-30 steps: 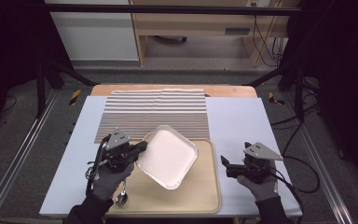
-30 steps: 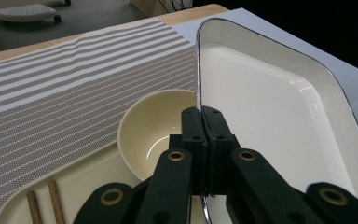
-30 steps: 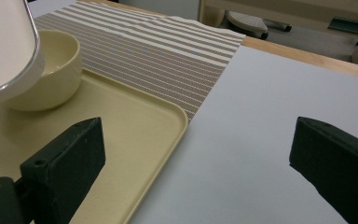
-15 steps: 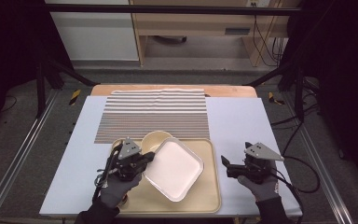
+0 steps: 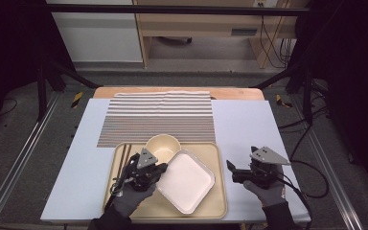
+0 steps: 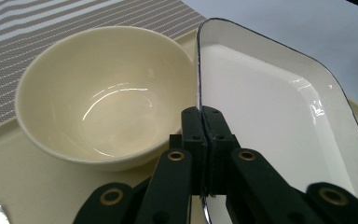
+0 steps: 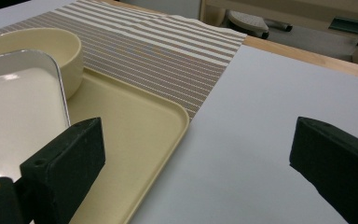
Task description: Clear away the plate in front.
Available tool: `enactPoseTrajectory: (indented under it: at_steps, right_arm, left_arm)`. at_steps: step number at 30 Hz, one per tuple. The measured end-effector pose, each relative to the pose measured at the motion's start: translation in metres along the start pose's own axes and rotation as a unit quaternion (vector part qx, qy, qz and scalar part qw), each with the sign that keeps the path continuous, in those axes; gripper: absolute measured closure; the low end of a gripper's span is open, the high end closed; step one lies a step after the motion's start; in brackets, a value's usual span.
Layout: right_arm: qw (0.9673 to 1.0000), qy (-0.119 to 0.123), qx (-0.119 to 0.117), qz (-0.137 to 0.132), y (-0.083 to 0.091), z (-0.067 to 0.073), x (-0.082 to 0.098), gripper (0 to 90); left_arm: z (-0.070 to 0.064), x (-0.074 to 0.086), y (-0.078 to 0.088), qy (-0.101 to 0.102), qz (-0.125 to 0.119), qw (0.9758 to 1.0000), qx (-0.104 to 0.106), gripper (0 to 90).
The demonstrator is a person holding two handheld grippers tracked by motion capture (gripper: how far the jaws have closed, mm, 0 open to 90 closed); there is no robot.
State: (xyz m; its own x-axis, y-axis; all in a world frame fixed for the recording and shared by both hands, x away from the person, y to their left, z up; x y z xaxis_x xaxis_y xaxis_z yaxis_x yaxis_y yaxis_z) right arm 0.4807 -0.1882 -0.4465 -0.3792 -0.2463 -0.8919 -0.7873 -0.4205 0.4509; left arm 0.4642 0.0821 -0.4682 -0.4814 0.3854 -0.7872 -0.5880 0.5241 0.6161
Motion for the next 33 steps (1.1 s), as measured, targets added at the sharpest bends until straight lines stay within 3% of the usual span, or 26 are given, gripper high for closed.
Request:
enactPoseTrajectory:
  at_steps: [16,33]
  right_arm:
    - [1.0,0.004,-0.001,0.004,-0.002,0.001,0.002,3.6]
    - [1.0,0.004,-0.001,0.005,-0.003,0.001,0.002,3.6]
  left_arm:
    - [-0.013,0.008,-0.022,0.006,0.014,0.9998,0.013,88.5]
    - [-0.016,0.027,-0.047,-0.014,0.059,0.9982,-0.004,84.2]
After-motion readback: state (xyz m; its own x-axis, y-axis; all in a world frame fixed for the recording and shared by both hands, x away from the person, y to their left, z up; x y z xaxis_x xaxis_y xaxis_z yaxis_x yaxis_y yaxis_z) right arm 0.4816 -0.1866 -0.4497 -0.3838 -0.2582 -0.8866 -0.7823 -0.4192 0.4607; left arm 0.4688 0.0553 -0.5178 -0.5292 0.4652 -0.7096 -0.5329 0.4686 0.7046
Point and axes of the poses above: each handheld gripper's, and its own axes: y roughly backward along the jaws, x roughly out of its underside, z roughly to its left, the point moved 8 cm from there along -y, roughly forward along the jaws, and after that the axes turned 2 degrees about -x, right-handed, at the moved point
